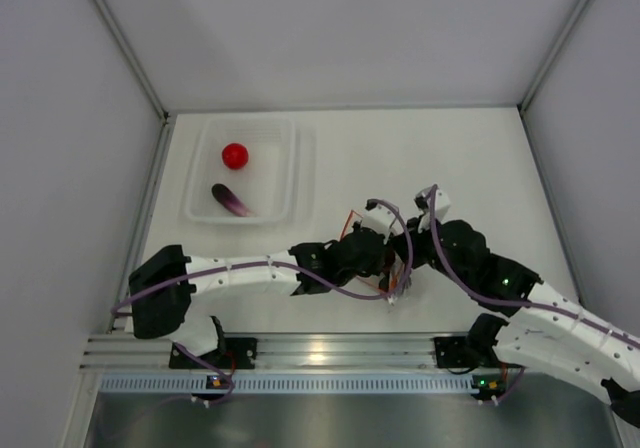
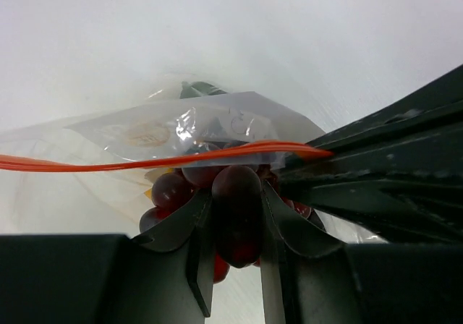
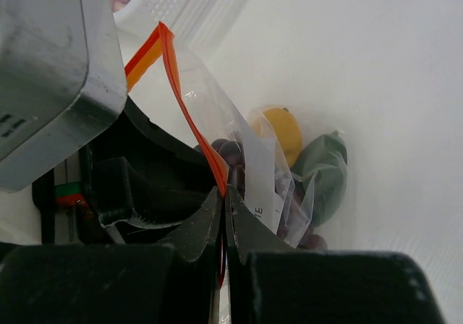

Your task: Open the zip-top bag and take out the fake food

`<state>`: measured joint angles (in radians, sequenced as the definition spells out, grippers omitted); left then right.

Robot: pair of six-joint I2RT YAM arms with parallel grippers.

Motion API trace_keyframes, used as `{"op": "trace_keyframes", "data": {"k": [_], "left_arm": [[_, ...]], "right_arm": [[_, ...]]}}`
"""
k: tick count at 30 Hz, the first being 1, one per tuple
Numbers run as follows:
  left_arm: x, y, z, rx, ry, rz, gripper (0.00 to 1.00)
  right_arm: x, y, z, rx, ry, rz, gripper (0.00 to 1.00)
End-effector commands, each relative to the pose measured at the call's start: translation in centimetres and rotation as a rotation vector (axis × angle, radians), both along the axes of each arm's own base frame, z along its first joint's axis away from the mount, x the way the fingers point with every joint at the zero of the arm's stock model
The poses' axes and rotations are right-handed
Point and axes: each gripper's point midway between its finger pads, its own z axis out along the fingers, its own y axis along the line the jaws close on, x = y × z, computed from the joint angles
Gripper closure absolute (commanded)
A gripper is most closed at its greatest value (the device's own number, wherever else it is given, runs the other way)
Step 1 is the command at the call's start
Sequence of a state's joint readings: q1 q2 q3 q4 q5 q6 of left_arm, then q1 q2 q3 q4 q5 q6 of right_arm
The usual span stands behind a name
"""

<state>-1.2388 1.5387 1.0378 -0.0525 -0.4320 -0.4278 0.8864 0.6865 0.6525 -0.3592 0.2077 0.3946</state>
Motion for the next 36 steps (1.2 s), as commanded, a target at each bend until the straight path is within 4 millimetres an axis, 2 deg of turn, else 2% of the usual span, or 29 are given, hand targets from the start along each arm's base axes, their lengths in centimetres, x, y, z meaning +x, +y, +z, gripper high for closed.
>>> {"op": "trace_keyframes", "data": {"k": [1,5,6,9,12,15,17,20,22,24,29,32,36], "left_arm": [[0.4,-1.9,4.2,-0.119,-0.061,-0.027,1.0],[-0.2,-1.5,6.4,-0.161,-0.079,-0.059,1.0],[-0.2,-1.2,6.6,-0.159,-0.086,-0.057,1.0],[0.2,0.0,7.2,-0.153,-0.113,-0.022,1.0],[0.4,1.3,7.3,-0.155,-0.128,0.014,1.0],[0.4,1.7,7.5,-0.167,-0.126,0.031,1.0],[0.6,1.6,7.4,-0.169,-0.123,0.046,1.0],[1.0,1.3,6.7,-0.16,-0.114,0.07,1.0],[1.1,0.8,6.3,-0.159,-0.102,0.072,1.0],[1.0,0.3,6.7,-0.18,-0.088,0.069,1.0],[1.2,0.0,8.5,-0.235,-0.085,0.092,1.0],[1.1,0.3,9.5,-0.27,-0.07,0.113,1.0],[0.5,1.1,8.8,-0.26,-0.026,0.115,1.0]], "right_arm": [[0.1,0.8,1.8,0.002,-0.045,0.013,1.0],[1.1,-0.8,0.8,-0.084,-0.031,-0.1,1.0],[1.5,-1.8,0.4,-0.119,-0.029,-0.153,1.0],[1.9,-3.3,1.0,-0.143,-0.041,-0.228,1.0],[2.1,-4.1,2.5,-0.127,-0.069,-0.262,1.0],[2.3,-4.4,3.6,-0.146,-0.086,-0.271,1.0],[2.3,-3.5,4.7,-0.127,-0.096,-0.238,1.0],[1.7,-0.5,5.8,-0.058,-0.113,-0.124,1.0],[1.0,1.2,5.8,-0.045,-0.105,-0.066,1.0],[1.2,2.0,4.8,-0.079,-0.094,-0.071,1.0],[-0.1,4.5,1.9,-0.157,-0.072,-0.039,1.0],[-0.2,4.5,1.0,-0.177,-0.069,-0.089,1.0],[0.6,3.4,0.3,-0.205,-0.073,-0.176,1.0]]}}
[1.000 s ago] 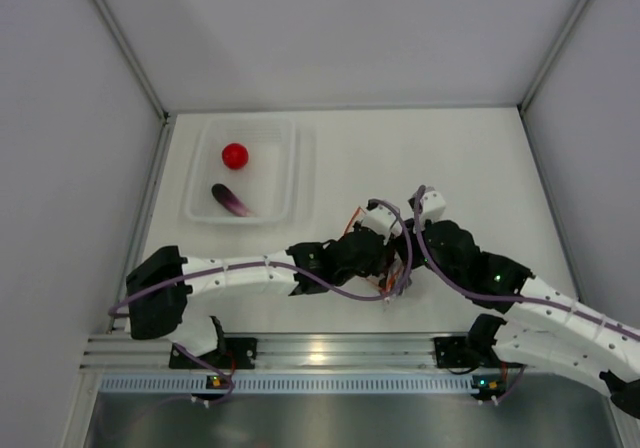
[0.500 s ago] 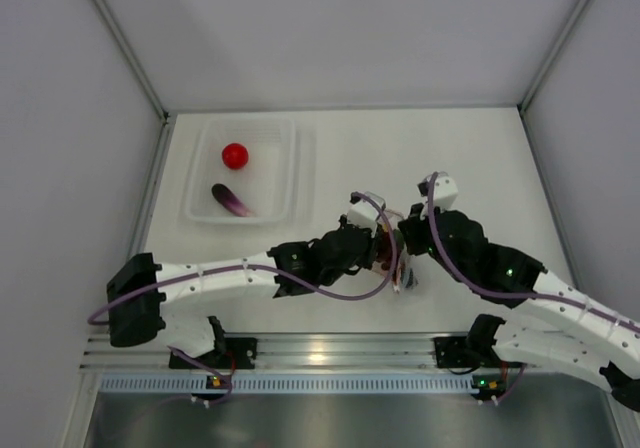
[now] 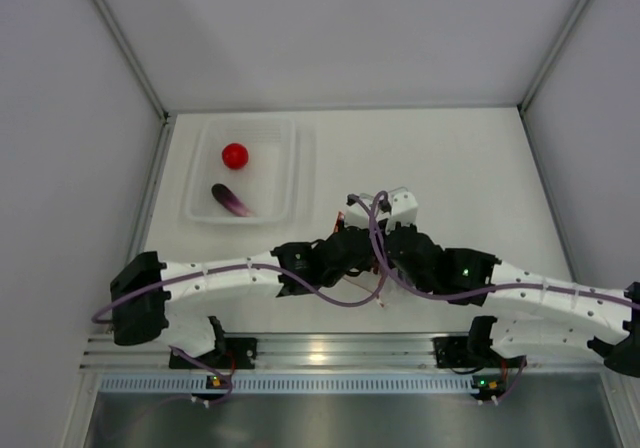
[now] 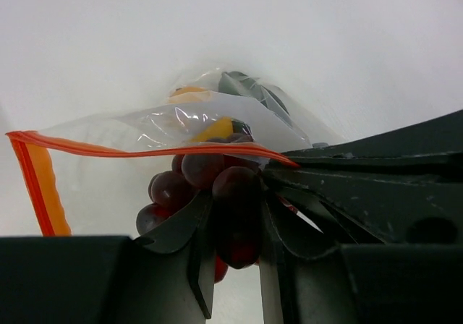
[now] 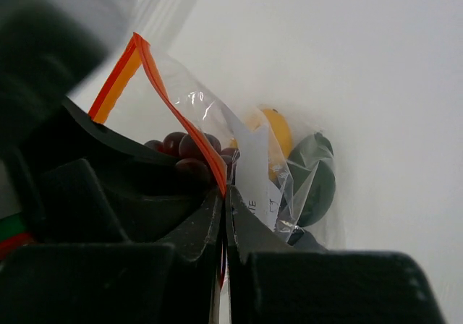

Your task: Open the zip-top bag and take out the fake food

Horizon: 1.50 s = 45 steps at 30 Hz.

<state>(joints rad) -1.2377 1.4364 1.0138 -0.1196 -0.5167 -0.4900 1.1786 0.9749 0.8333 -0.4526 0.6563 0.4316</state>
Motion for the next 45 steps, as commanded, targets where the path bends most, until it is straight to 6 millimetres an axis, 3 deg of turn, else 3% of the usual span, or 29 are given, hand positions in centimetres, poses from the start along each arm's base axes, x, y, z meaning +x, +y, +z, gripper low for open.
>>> {"op": "trace_keyframes", "data": {"k": [1,12,20,25,30,33,38,41,43,44,45], "left_arm": [[-0.1,-1.3,6.8,-0.234,-0.023,0.013,1.0],[-1.5,2.6,6.5,-0.279,0.004,0.035,1.0],[-1.3,5.7,8.0,-0.273,-0.038,0.089,1.0],[-0.5,7.7,10.5,-0.295,-0.089,0.149,1.0],[0.7,10.3,14.2,-0.316,-0.165,0.252,1.0],[1.9,12.2,16.3,-0.322,-0.205,0.348,1.0],[4.5,14.6,18.1,-0.33,-0.205,0.452,1.0],[8.3,17.2,18.7,-0.316,-0.185,0.523,1.0],[10.0,18.9,18.4,-0.297,-0.182,0.571,1.0],[11.5,20.8,18.1,-0.278,-0.185,0.637,1.0],[12.5,21.2,17.4,-0.253,-0.172,0.65,1.0]], "right_arm": [[0.2,0.6,0.3,0.041,-0.017,-0.062,1.0],[1.1,-0.6,-0.1,0.067,-0.059,-0.154,1.0],[1.4,-1.2,-0.6,0.054,-0.058,-0.174,1.0],[1.7,-2.0,-0.7,0.048,-0.062,-0.197,1.0],[1.8,-2.2,-0.9,0.061,-0.064,-0.204,1.0],[1.8,-2.0,-0.9,0.065,-0.059,-0.197,1.0],[1.9,-2.6,-0.9,0.053,-0.056,-0.216,1.0],[1.8,-3.3,-0.4,0.074,-0.056,-0.23,1.0],[1.7,-3.5,-0.2,0.081,-0.055,-0.228,1.0],[1.6,-3.6,0.0,0.087,-0.056,-0.227,1.0],[1.6,-3.7,0.1,0.09,-0.056,-0.227,1.0]]}}
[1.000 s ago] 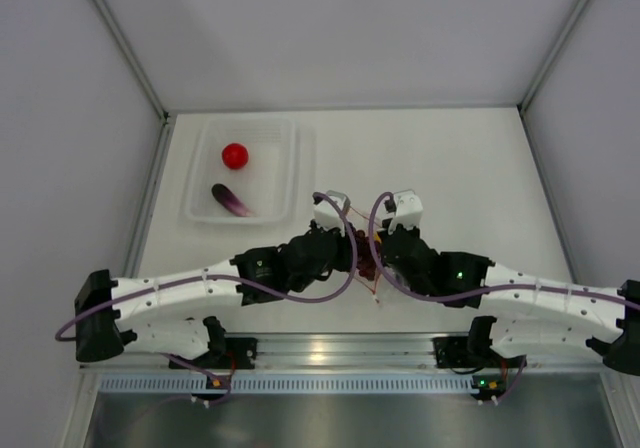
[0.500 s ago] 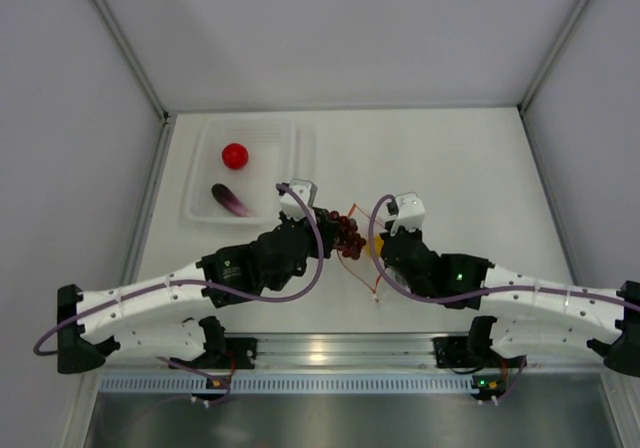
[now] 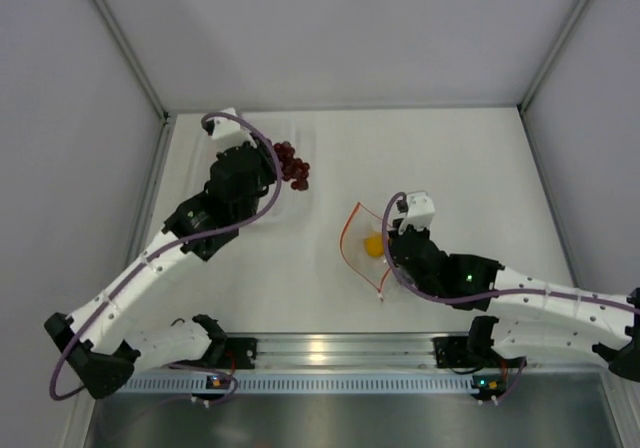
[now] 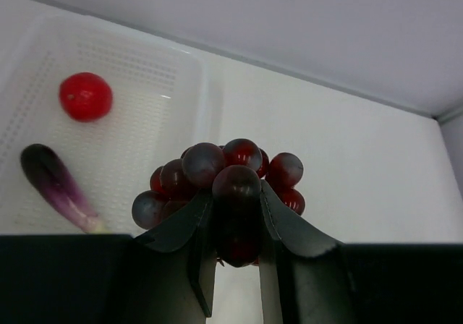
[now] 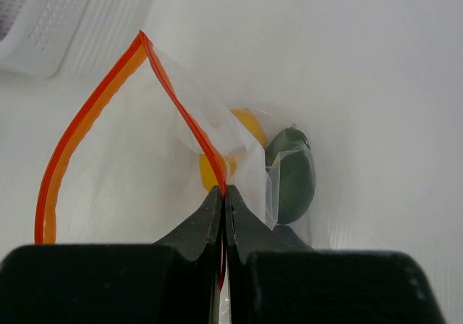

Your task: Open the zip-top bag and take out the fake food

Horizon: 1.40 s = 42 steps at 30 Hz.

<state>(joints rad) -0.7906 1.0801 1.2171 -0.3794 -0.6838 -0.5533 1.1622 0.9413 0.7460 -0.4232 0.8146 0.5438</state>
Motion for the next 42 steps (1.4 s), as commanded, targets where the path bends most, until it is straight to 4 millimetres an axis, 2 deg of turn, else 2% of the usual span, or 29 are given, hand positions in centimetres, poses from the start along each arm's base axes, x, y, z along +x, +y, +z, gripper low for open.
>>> {"op": "trace_keyframes", "data": {"k": [1,2,3,5,6,8,9,11,12,14,15,16,17,19,20,21,24,27,28,31,32,34,35,36,37,38,40,41,42], "left_arm": [[3.0,2.4,-0.5,0.026,0.043,0.05,1.0],[4.3,4.3,-1.0,0.024,0.058,0.105,1.0],[5.6,4.1,-2.6,0.028,0.103,0.086,1.0],[7.6,5.4,-4.0,0.021,0.146,0.109,1.0],[9.4,6.7,-6.0,0.018,0.202,0.135,1.0],[11.3,8.6,-7.3,0.01,0.241,0.17,1.0],[12.6,8.9,-9.2,0.025,0.283,0.179,1.0],[13.7,8.9,-10.9,0.002,0.328,0.155,1.0],[14.8,9.7,-12.3,-0.003,0.364,0.171,1.0],[15.6,10.1,-14.4,-0.022,0.416,0.165,1.0],[15.8,10.2,-14.7,-0.037,0.425,0.17,0.99],[16.0,10.2,-14.9,-0.044,0.431,0.171,0.91],[16.1,10.0,-15.3,-0.054,0.443,0.153,0.57],[16.1,10.0,-15.4,-0.057,0.449,0.153,0.3],[16.1,10.0,-14.9,-0.059,0.437,0.153,0.22],[15.9,10.1,-14.5,-0.061,0.431,0.155,0.02],[15.3,9.6,-12.1,-0.076,0.384,0.116,0.02],[13.7,8.6,-9.3,-0.115,0.331,0.047,0.02],[12.7,7.1,-8.7,-0.15,0.333,-0.045,0.02],[8.9,4.9,-7.2,-0.206,0.311,-0.151,0.02],[6.6,3.1,-6.6,-0.205,0.292,-0.204,0.02],[4.2,0.8,-5.7,-0.2,0.263,-0.256,0.02],[1.6,-2.1,-4.6,-0.198,0.23,-0.321,0.05],[-0.2,-4.2,-5.2,-0.216,0.241,-0.383,0.07],[-1.5,-6.2,-4.4,-0.24,0.211,-0.449,0.11],[-3.8,-8.5,-3.9,-0.241,0.192,-0.486,0.2],[-6.2,-11.1,-3.9,-0.267,0.182,-0.548,0.28],[-8.4,-12.9,-3.9,-0.274,0.183,-0.595,0.36],[-9.4,-14.1,-3.8,-0.294,0.18,-0.626,0.43]], "right_arm": [[0.1,-0.7,1.8,0.073,-0.027,-0.026,1.0],[-0.1,-0.6,1.9,0.084,-0.023,-0.011,1.0],[-0.2,-0.5,1.9,0.095,-0.021,0.001,1.0],[-0.5,0.0,2.6,0.14,-0.027,0.033,1.0],[-0.7,0.0,2.9,0.157,-0.03,0.046,1.0],[-1.1,0.8,3.3,0.184,-0.034,0.101,1.0],[-1.2,1.1,3.6,0.196,-0.036,0.121,1.0],[-1.7,1.7,4.1,0.219,-0.034,0.167,1.0],[-1.7,1.8,4.1,0.222,-0.034,0.175,1.0],[-1.8,2.0,4.2,0.224,-0.033,0.188,1.0],[-1.9,2.1,4.3,0.225,-0.031,0.191,1.0],[-1.9,2.1,4.3,0.224,-0.032,0.193,1.0],[-1.9,2.1,4.3,0.225,-0.03,0.192,1.0],[-2.0,2.0,4.5,0.228,-0.03,0.193,1.0],[-2.0,2.0,4.5,0.231,-0.032,0.193,1.0],[-2.0,1.9,4.5,0.234,-0.033,0.191,1.0],[-1.9,1.9,4.9,0.232,-0.036,0.186,1.0],[-1.8,2.2,5.1,0.229,-0.036,0.188,1.0],[-1.7,2.4,5.0,0.225,-0.034,0.188,1.0],[-1.4,2.7,5.3,0.245,-0.039,0.171,1.0],[-1.0,2.6,5.6,0.252,-0.048,0.146,1.0],[-0.7,2.5,5.6,0.262,-0.055,0.116,1.0],[-0.4,2.2,5.8,0.272,-0.063,0.088,1.0],[-0.3,2.1,5.9,0.278,-0.066,0.076,1.0],[-0.2,2.1,6.0,0.291,-0.066,0.06,1.0],[0.1,1.7,6.0,0.289,-0.073,0.031,1.0],[0.2,1.2,6.1,0.297,-0.075,0.002,1.0],[0.3,1.0,6.2,0.297,-0.08,-0.01,1.0],[0.3,0.8,6.3,0.304,-0.082,-0.015,1.0]]}}
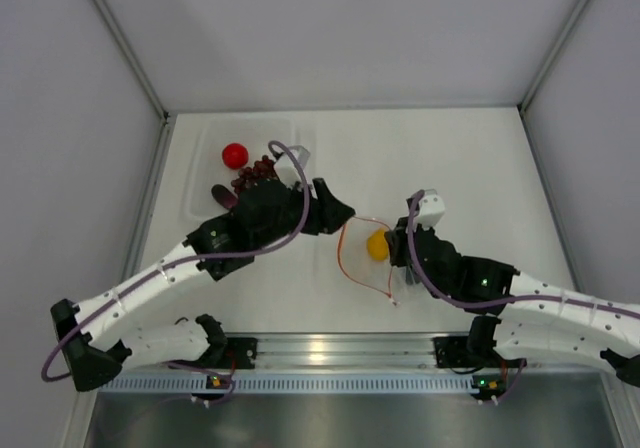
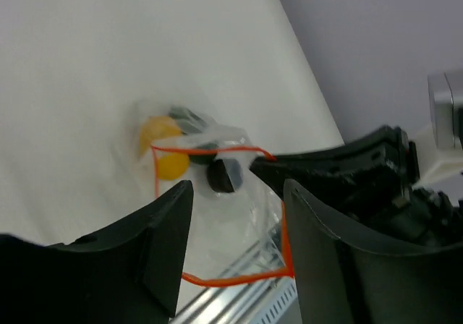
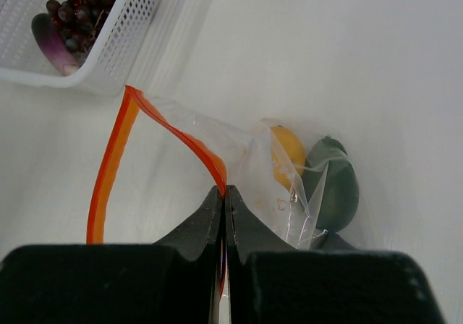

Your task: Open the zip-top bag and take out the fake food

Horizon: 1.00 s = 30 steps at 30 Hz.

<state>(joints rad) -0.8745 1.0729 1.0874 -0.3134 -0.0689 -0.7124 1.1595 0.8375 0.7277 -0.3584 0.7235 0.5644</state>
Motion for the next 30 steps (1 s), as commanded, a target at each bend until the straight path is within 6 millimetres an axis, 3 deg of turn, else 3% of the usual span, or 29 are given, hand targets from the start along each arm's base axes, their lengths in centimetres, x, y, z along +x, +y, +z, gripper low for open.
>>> {"op": "trace_keyframes", "data": {"k": [1,4,7,8,10,11,13,16,19,20,22,23,26,30], "left_arm": [[-2.7,-4.1,0.8,-0.102,-0.032,-0.016,0.48],[-3.6,-6.2,-0.3,-0.079,-0.022,-0.018,0.7],[-4.4,-9.1,-2.8,-0.062,0.021,-0.06,0.74],[-4.3,-10.2,-4.6,-0.031,0.039,-0.069,0.76],[-3.7,-11.2,-5.9,-0.008,0.051,-0.047,0.78],[-3.3,-11.8,-7.8,0.032,0.067,-0.034,0.79],[-2.4,-12.2,-8.6,0.048,0.073,0.01,0.79],[-1.0,-13.8,-11.2,0.119,0.07,0.041,0.72],[0.0,-14.9,-11.9,0.179,0.05,0.067,0.67],[0.5,-15.2,-14.0,0.238,0.055,0.085,0.66],[1.3,-15.7,-14.6,0.278,0.048,0.109,0.62],[1.6,-16.0,-16.0,0.303,0.054,0.114,0.6],[2.2,-16.8,-16.9,0.337,0.035,0.12,0.46],[3.5,-17.0,-18.4,0.431,-0.005,0.15,0.41]], "right_arm": [[1.2,-0.4,3.7,0.135,-0.053,-0.093,1.0],[1.0,-0.7,3.9,0.17,-0.05,-0.103,1.0],[0.8,-1.3,4.2,0.227,-0.052,-0.121,1.0],[0.9,-1.8,4.0,0.23,-0.058,-0.142,1.0],[0.8,-2.8,4.2,0.265,-0.065,-0.171,1.0],[0.8,-3.5,3.8,0.255,-0.065,-0.19,1.0],[0.5,-4.3,3.9,0.274,-0.066,-0.201,1.0],[0.2,-5.6,2.8,0.258,-0.052,-0.225,1.0],[-0.2,-6.7,2.0,0.259,-0.044,-0.243,1.0],[-0.3,-7.1,1.6,0.253,-0.045,-0.254,1.0],[-0.5,-8.1,1.4,0.255,-0.047,-0.273,1.0],[-0.5,-8.3,1.0,0.246,-0.043,-0.277,1.0],[-0.7,-9.2,0.1,0.234,-0.034,-0.294,1.0],[-0.9,-9.8,-0.9,0.213,-0.022,-0.31,1.0]]}}
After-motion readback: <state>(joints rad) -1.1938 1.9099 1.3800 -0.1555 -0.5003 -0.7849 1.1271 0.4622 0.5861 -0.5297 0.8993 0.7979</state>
